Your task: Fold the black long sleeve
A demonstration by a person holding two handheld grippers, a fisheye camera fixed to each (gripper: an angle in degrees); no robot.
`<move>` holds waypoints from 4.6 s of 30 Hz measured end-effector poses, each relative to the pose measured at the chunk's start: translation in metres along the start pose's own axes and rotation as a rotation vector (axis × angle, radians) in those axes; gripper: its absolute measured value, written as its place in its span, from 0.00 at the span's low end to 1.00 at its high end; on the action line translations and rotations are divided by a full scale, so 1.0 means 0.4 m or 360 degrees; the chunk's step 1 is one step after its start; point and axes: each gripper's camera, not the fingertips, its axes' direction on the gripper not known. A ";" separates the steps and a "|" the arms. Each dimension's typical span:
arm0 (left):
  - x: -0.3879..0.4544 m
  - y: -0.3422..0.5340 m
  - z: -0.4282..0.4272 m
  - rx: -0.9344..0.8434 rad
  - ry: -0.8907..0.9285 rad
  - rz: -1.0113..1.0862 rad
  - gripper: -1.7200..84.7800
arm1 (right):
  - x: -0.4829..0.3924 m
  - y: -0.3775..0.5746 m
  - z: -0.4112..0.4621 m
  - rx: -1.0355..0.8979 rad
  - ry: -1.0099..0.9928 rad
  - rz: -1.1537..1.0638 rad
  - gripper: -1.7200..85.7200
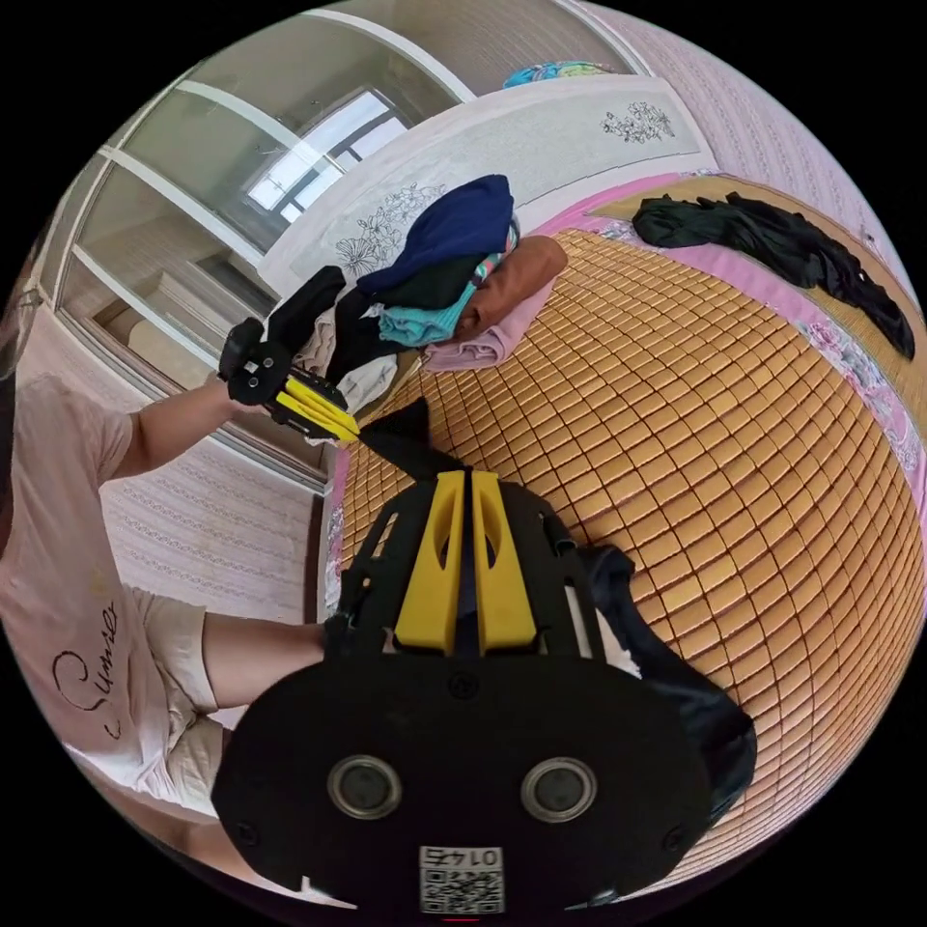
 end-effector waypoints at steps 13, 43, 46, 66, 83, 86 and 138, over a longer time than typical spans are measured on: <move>-0.087 0.321 0.086 0.0178 0.0087 -0.1085 0.08 | 0.088 -0.073 0.199 -0.0115 0.0443 0.0085 0.10; -0.163 0.568 0.204 0.0416 0.0117 -0.1551 0.02 | 0.075 -0.033 0.364 -0.0447 0.0626 0.0065 0.02; -0.134 0.528 0.234 0.0356 0.0024 -0.1515 0.06 | 0.070 -0.020 0.350 -0.0429 0.0606 0.0086 0.02; -0.166 0.412 0.424 0.0303 -0.0047 -0.1655 0.04 | 0.016 0.042 0.194 -0.0314 0.0505 0.0330 0.03; 0.405 0.053 0.452 0.0255 0.0391 -0.0370 0.09 | -0.384 0.894 -0.282 -0.0389 0.0501 0.1251 0.11; 0.451 0.003 0.527 0.0029 0.0534 -0.0421 0.13 | -0.478 1.025 -0.279 -0.0522 0.0414 0.1425 0.13; 1.192 -0.325 0.516 0.0789 -0.0062 0.0164 0.03 | -1.023 2.146 -1.114 0.1328 0.1730 0.1963 0.17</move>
